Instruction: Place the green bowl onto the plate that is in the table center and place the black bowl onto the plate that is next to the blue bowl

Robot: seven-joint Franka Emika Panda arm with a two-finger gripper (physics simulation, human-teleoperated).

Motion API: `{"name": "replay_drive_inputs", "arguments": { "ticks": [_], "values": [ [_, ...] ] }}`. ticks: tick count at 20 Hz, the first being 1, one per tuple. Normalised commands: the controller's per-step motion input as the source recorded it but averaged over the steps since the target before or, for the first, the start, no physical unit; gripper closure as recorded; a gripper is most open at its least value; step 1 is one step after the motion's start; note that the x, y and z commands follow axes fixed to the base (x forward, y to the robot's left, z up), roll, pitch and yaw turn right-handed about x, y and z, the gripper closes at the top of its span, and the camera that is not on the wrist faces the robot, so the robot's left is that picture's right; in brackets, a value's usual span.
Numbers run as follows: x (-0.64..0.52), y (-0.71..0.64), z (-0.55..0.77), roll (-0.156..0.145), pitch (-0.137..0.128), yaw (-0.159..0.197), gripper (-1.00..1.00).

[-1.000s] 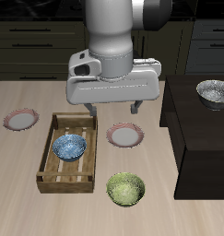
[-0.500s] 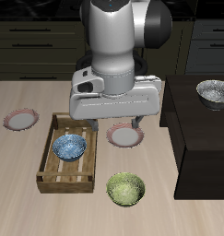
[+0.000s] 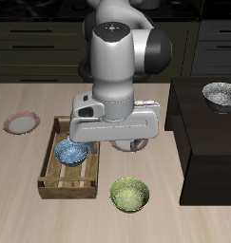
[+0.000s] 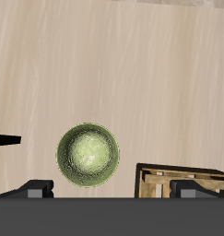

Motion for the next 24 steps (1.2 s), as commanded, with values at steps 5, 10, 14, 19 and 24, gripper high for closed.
{"name": "replay_drive_inputs", "arguments": {
  "ticks": [5,10,14,19,24],
  "values": [
    [0.1,-0.06,-0.27,-0.009,0.034,0.011,-1.0],
    [0.06,-0.02,-0.21,-0.011,0.033,0.014,-1.0],
    [0.12,-0.04,-0.28,0.001,0.033,0.006,-1.0],
    [0.11,0.0,-0.39,-0.008,0.054,0.028,-1.0],
    [0.05,0.05,-0.31,0.001,0.039,0.027,-1.0]
  ]
}}
